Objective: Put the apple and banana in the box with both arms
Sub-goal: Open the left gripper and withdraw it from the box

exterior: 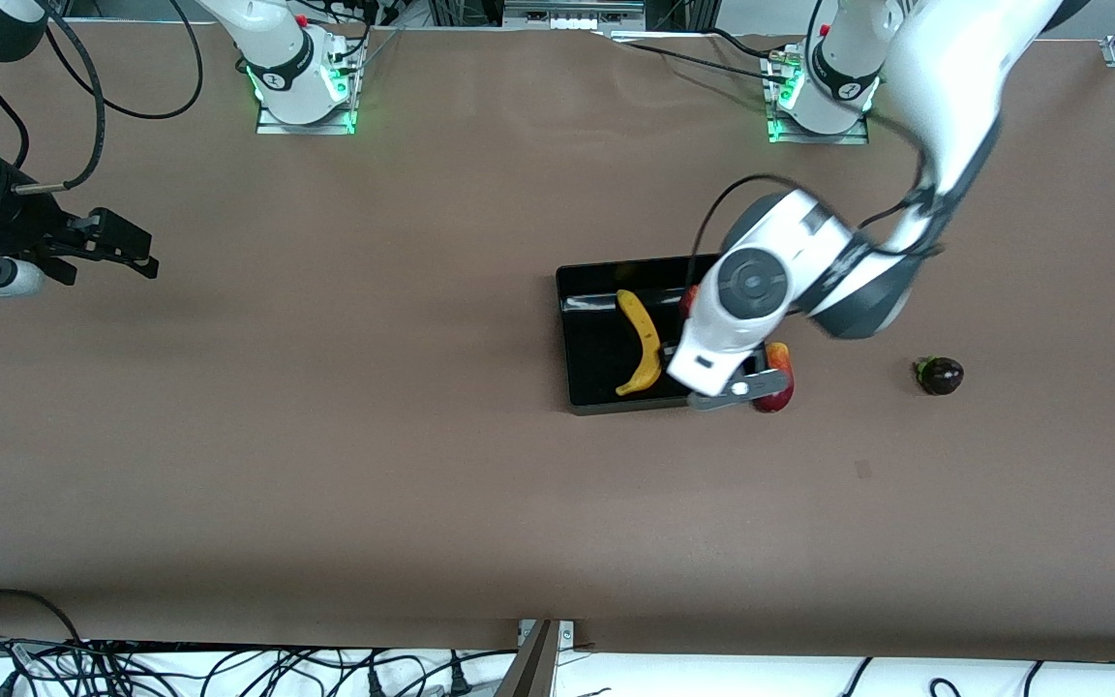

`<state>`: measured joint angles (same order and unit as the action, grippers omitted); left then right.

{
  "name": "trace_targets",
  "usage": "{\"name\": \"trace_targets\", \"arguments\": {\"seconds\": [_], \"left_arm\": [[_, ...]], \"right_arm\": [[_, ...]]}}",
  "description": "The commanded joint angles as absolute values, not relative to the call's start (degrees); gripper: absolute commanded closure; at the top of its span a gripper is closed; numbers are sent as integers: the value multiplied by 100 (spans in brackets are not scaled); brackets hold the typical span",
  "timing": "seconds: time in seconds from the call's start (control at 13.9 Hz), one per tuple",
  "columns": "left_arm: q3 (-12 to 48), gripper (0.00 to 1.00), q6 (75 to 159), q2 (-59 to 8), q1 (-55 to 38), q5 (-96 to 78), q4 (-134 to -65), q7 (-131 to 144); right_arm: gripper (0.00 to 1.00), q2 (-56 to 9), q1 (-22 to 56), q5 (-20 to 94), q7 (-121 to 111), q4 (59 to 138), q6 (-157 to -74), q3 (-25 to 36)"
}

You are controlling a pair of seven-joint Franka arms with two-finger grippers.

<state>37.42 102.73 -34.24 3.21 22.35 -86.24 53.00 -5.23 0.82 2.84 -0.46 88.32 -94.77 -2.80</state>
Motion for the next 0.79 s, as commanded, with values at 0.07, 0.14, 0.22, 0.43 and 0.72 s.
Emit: {"name": "trace_targets", "arguments": {"seconds": [0.07,0.14,0.22,0.43,0.72], "left_arm": [[3753,0,8714,-3243,640,2136,-7666,3889],[3762,0,8466,-3147,790,2136,-7568,3502],[3762,0,8368,-3059,1017,2092,-7559,3063],[3561,0,8358,-2560,1537,1366,-7646,1780],[1018,0,8420,-1514,347,398,-8040,435]], "right_arm": [[0,-527,88,229,-97,8763,-9457,-281],[0,-519,88,229,-97,8763,-9457,-281],[0,-519,88,229,-97,8763,-9457,-281],[0,-510,88,229,-97,8763,-9457,-281],[0,-519,88,237,-97,8763,-9457,-281]]}}
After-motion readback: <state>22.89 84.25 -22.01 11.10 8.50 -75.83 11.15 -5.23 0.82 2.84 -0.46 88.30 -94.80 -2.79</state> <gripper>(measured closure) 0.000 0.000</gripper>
